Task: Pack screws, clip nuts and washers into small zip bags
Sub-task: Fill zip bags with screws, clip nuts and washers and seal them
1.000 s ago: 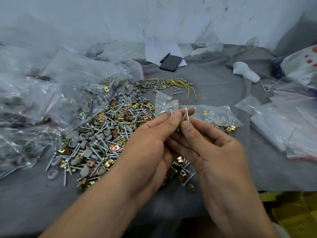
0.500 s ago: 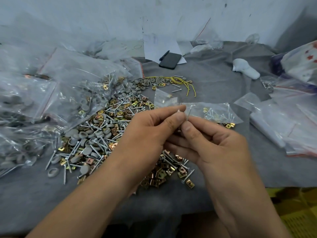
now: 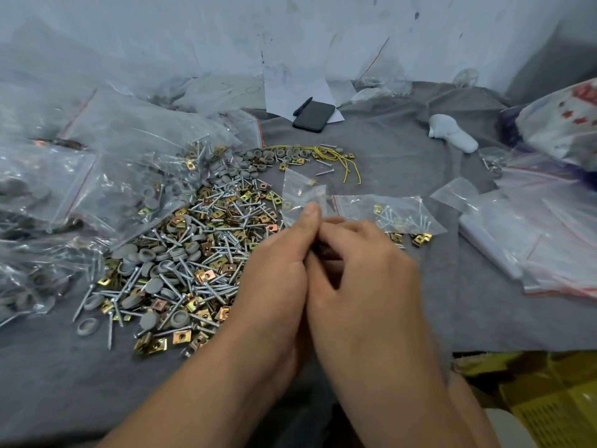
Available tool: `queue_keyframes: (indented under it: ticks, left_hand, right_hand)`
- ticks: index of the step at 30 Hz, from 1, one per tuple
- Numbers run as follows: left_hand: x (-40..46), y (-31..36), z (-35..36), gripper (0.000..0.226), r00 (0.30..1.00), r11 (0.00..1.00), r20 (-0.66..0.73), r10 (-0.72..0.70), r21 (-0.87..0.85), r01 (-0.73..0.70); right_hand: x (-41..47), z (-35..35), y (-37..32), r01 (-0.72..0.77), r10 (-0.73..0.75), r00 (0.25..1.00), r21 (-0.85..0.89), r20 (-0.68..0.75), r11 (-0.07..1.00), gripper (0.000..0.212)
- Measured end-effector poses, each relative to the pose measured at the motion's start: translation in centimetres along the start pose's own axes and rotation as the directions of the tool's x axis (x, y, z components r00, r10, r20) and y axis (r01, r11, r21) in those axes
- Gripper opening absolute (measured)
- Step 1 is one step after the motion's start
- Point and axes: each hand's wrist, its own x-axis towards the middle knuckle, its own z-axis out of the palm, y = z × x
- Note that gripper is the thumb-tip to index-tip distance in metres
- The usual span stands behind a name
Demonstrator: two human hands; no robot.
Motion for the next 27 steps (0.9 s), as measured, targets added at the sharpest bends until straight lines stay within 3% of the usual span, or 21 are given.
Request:
queue_keyframes:
  ticks: [3,5,7,9,12,14,16,19,22,27]
  left_hand:
    - [0.6,1.0,-0.8,0.043,0.987,0.998,-0.154,0.054,-0.003,-0.056]
    - [0.8,1.7,-1.2,0.046,0.986,0.997,-0.169,-0.001,-0.075,-0.012]
    - [0.7,2.4,-1.2,0.046,0.992,0.979,-0.12,-0.051,-0.201,0.026]
    - [0.5,3.0,-1.1,0.043,0.998,0.95,-0.056,-0.036,-0.312,0.017]
    - [0.2,3.5,-1.4,0.041,0.998,0.888,0.067,0.021,-0.459,0.012]
    - [-0.1,3.7,-1.6,0.051,0.988,0.86,0.143,0.058,-0.51,0.023]
    - [-0.2,3.7,-1.6,0.058,0.977,0.845,0.196,0.086,-0.534,0.033]
    - [-0.2,3.5,-1.5,0.06,0.963,0.829,0.251,0.1,-0.557,0.059]
    - [-0.2,3.4,-1.4,0.051,0.958,0.835,0.269,0.098,-0.547,0.068]
    - [0.1,3.3,-1.3,0.045,0.966,0.877,0.243,0.082,-0.478,0.046]
  right_hand:
    - [0.1,-0.4,0.7,-0.147,0.018,0.942,0.364,0.335,0.92,0.037]
    - [-0.2,-1.0,1.3,-0.216,-0.028,0.89,0.474,0.455,0.854,0.047]
    - [-0.2,-1.9,1.9,-0.164,-0.079,0.901,0.504,0.426,0.848,0.047]
    - [0.4,-3.1,2.4,-0.115,-0.093,0.948,0.601,0.304,0.791,0.037]
    - [1.7,-5.0,4.3,-0.133,0.093,0.991,0.66,0.096,0.74,0.022]
    - [2.2,-5.7,6.2,-0.227,0.234,0.971,0.486,0.047,0.844,0.023]
    - [2.0,-6.0,7.8,-0.298,0.29,0.954,0.134,0.078,0.945,0.019]
    - [1.7,-6.1,8.1,-0.26,0.318,0.928,-0.275,0.192,0.925,0.02]
    - [1.7,-5.9,7.6,-0.225,0.347,0.907,-0.421,0.24,0.878,0.027]
    - [1.5,-5.8,7.0,-0.21,0.35,0.913,-0.496,0.208,0.843,0.03]
